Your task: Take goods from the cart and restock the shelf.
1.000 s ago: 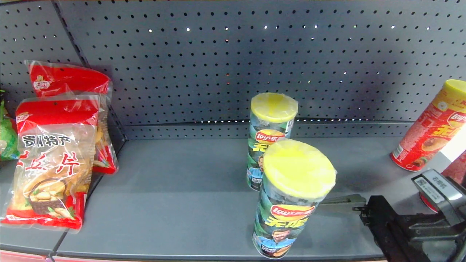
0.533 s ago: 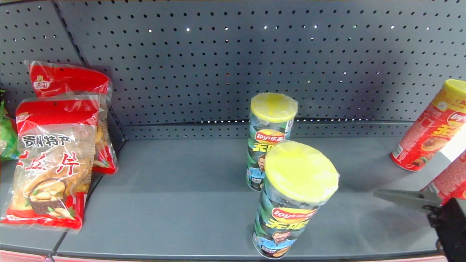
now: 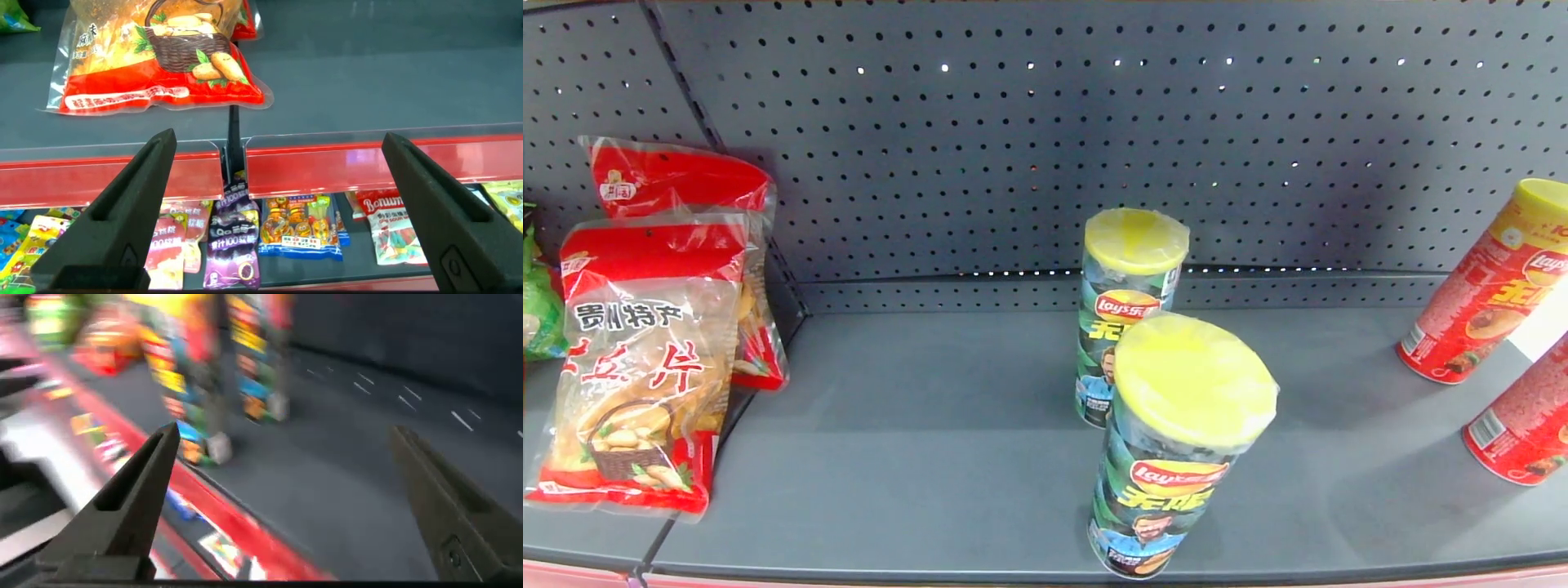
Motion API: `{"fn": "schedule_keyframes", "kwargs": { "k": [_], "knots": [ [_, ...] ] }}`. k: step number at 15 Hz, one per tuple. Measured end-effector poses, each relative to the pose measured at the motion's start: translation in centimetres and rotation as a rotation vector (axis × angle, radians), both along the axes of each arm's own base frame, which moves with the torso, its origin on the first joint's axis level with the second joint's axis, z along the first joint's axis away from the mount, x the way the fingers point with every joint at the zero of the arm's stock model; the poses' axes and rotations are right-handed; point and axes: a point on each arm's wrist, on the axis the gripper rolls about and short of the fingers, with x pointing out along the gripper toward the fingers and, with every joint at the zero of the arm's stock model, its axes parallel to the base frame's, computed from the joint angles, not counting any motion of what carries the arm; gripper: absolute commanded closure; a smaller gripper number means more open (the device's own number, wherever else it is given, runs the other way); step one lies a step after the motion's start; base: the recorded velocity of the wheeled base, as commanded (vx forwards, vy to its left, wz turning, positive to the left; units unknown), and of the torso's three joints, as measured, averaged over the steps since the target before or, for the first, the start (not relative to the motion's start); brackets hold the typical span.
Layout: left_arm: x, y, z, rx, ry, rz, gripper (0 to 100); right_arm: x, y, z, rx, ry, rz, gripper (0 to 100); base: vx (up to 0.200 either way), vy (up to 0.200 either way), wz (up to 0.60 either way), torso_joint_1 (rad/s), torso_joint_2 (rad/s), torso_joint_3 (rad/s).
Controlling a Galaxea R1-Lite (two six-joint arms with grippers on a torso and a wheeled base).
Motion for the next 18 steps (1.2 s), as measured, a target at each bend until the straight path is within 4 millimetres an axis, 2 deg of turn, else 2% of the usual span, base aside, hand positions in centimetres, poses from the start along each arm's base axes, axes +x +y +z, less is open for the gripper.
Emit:
{"fn": "schedule_keyframes", "kwargs": {
  "k": [3, 7, 10, 12, 14, 16, 18],
  "knots": [
    [0.0, 0.0, 0.0, 0.0, 0.0, 0.0, 0, -1.1, 0.5, -3.7, 0.002, 0.015, -0.104, 0, 0.0, 0.0, 0.0, 0.0, 0.0, 0.0],
    [0.0, 0.0, 0.0, 0.0, 0.0, 0.001, 0, -1.1, 0.7, -3.9, -0.013, -0.011, -0.214, 0, 0.0, 0.0, 0.0, 0.0, 0.0, 0.0],
    [0.0, 0.0, 0.0, 0.0, 0.0, 0.0, 0, -0.9, -0.2, -4.2, -0.018, -0.005, -0.344, 0, 0.0, 0.0, 0.0, 0.0, 0.0, 0.0],
    [0.0, 0.0, 0.0, 0.0, 0.001, 0.0, 0, -0.6, -1.1, -5.8, -0.034, 0.037, -0.433, 0, 0.0, 0.0, 0.0, 0.0, 0.0, 0.0],
    [0.0, 0.0, 0.0, 0.0, 0.0, 0.001, 0, -0.7, -1.3, -7.6, -0.059, 0.091, -0.425, 0, 0.0, 0.0, 0.0, 0.0, 0.0, 0.0],
    [0.0, 0.0, 0.0, 0.0, 0.0, 0.001, 0, -0.9, -1.2, -8.8, -0.072, 0.124, -0.425, 0, 0.0, 0.0, 0.0, 0.0, 0.0, 0.0],
    [0.0, 0.0, 0.0, 0.0, 0.001, 0.001, 0, -1.1, -1.3, -9.2, -0.079, 0.125, -0.496, 0, 0.0, 0.0, 0.0, 0.0, 0.0, 0.0]
  ]
}}
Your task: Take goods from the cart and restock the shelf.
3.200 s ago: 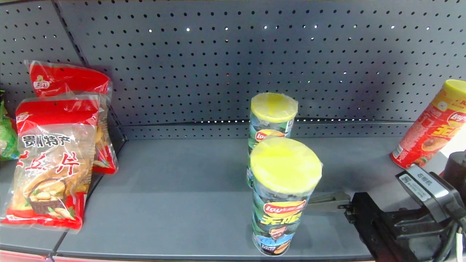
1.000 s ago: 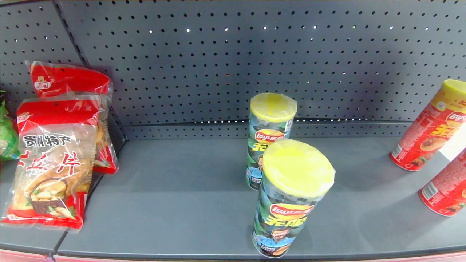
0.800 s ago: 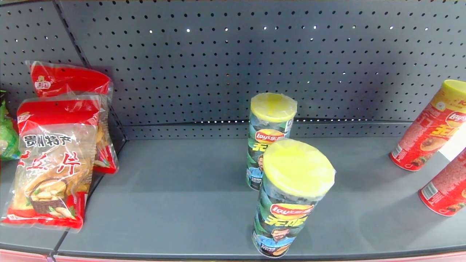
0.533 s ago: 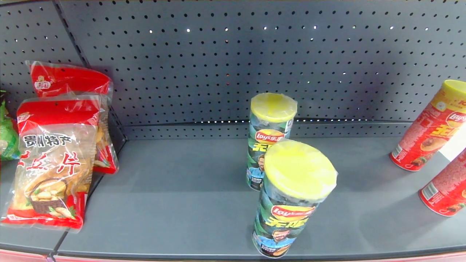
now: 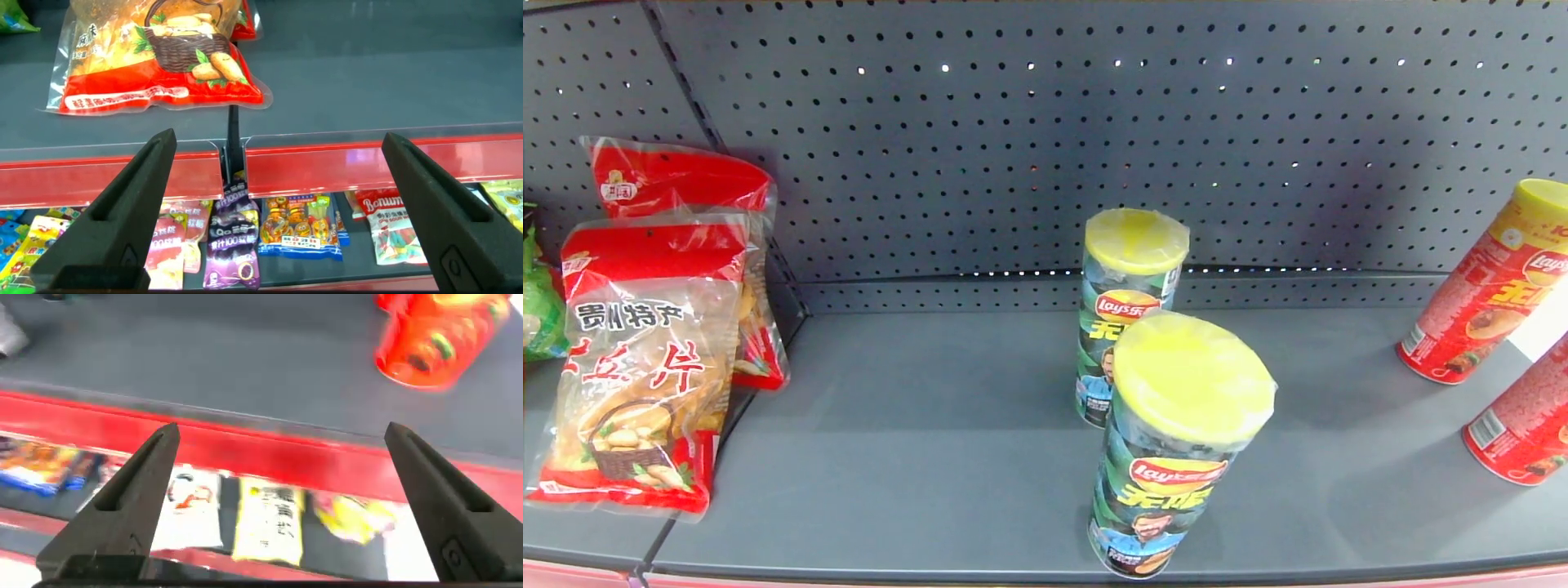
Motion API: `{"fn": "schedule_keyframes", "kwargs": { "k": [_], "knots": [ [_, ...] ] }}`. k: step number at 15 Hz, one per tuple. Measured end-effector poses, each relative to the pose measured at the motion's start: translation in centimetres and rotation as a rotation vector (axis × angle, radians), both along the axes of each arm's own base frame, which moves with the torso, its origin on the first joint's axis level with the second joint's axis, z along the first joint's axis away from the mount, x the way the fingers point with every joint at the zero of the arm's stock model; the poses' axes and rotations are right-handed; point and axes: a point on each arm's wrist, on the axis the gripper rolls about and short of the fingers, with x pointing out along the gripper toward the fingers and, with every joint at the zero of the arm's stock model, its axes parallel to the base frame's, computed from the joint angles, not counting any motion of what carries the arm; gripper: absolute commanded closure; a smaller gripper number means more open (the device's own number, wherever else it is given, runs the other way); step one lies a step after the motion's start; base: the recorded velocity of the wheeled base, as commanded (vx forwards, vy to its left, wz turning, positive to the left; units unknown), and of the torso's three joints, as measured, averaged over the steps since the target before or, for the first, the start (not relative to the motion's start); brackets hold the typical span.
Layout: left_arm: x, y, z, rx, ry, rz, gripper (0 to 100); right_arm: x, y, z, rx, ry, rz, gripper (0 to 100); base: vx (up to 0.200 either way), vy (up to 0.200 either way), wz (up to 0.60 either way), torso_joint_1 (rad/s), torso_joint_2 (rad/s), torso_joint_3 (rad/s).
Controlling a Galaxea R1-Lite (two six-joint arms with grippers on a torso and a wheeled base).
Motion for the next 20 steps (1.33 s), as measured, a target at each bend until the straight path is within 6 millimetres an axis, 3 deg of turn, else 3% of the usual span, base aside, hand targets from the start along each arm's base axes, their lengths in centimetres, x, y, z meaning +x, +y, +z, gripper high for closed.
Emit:
{"fn": "schedule_keyframes", "kwargs": {
  "k": [7, 20],
  "knots": [
    [0.0, 0.0, 0.0, 0.0, 0.0, 0.0, 0, -0.2, -0.41, -0.6, 0.065, 0.039, -0.188, 0, 0.0, 0.0, 0.0, 0.0, 0.0, 0.0],
    [0.0, 0.0, 0.0, 0.0, 0.0, -0.001, 0, -0.92, -0.61, -0.86, 0.108, -0.044, -0.108, 0, 0.0, 0.0, 0.0, 0.0, 0.0, 0.0]
  ]
}}
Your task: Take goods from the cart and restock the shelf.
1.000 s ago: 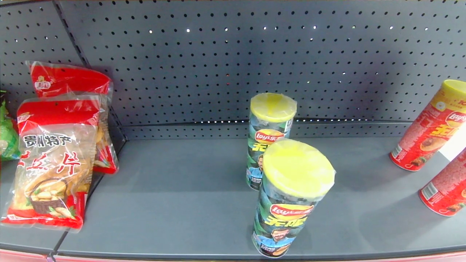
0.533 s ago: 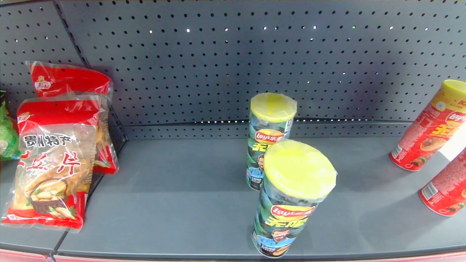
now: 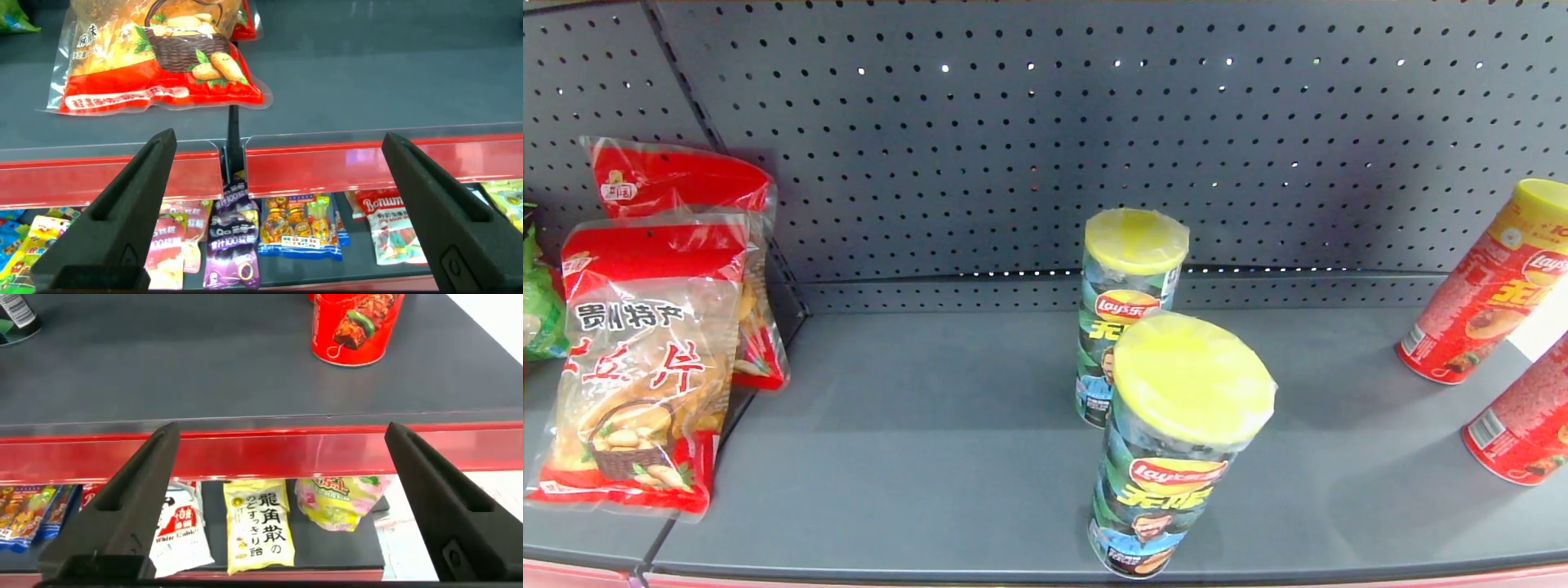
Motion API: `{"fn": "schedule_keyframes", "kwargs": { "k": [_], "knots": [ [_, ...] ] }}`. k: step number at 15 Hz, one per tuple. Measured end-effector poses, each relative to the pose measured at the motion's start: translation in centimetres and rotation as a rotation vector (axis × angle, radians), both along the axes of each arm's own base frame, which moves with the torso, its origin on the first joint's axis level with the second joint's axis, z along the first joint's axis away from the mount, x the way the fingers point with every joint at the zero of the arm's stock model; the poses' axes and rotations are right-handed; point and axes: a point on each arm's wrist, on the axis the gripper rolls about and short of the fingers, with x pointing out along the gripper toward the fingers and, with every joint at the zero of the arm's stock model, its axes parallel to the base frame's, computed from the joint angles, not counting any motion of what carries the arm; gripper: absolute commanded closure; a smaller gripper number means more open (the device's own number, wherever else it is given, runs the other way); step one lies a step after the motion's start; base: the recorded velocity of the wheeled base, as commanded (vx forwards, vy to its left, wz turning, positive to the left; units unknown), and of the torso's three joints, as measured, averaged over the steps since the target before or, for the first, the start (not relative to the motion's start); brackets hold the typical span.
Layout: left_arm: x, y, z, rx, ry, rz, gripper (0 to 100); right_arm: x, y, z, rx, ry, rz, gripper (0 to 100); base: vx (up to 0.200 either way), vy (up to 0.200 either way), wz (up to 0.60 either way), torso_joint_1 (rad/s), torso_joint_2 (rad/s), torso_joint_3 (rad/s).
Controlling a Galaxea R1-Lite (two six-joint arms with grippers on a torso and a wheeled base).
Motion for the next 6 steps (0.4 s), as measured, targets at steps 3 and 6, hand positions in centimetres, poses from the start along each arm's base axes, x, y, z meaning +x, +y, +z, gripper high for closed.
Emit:
{"fn": "schedule_keyframes", "kwargs": {
  "k": [3, 6],
  "knots": [
    [0.0, 0.0, 0.0, 0.0, 0.0, 0.0, 0, 0.0, -0.01, 0.0, -0.001, -0.001, -0.004, 0, 0.0, 0.0, 0.0, 0.0, 0.0, 0.0],
    [0.0, 0.0, 0.0, 0.0, 0.0, 0.0, 0, -0.01, -0.01, 0.0, -0.004, -0.002, -0.004, 0, 0.0, 0.0, 0.0, 0.0, 0.0, 0.0]
  ]
}}
